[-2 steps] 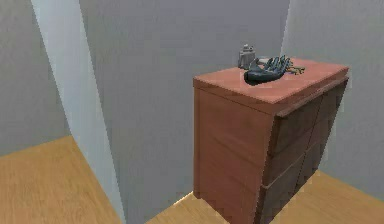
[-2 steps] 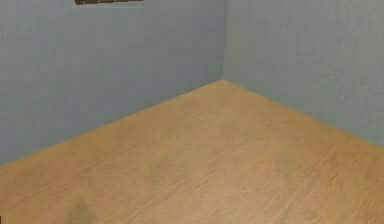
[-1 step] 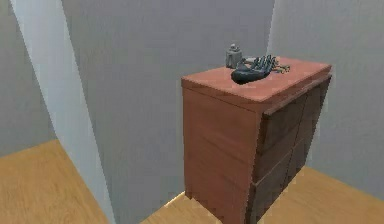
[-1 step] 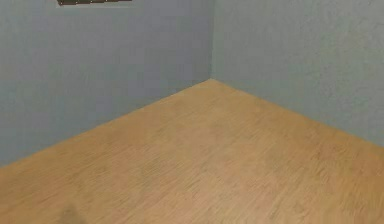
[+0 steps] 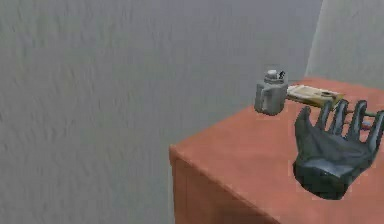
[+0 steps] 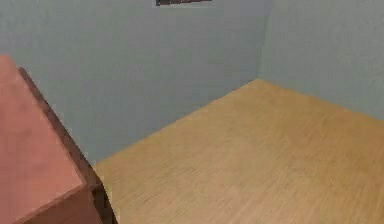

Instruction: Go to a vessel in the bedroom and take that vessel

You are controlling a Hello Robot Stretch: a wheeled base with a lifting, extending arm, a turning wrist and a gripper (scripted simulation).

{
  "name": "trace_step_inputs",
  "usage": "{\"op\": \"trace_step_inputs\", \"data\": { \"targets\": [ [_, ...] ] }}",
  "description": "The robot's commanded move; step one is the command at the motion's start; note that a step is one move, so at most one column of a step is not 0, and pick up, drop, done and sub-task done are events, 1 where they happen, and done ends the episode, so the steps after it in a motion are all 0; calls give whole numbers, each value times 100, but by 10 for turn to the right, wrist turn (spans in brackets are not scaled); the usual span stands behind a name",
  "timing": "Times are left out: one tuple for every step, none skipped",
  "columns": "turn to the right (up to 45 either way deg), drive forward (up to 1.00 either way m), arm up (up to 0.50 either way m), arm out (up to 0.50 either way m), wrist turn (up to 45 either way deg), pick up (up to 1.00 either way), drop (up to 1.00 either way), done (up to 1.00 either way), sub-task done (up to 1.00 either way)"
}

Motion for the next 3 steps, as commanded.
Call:
{"op": "trace_step_inputs", "data": {
  "targets": [
    [-450, 0, 0, 0, 0, 0, 0, 0, 0],
    [-210, 0, 0, 0, 0, 0, 0, 0, 0],
    [0, 0, 50, 0, 0, 0, 0, 0, 0]
  ]
}}
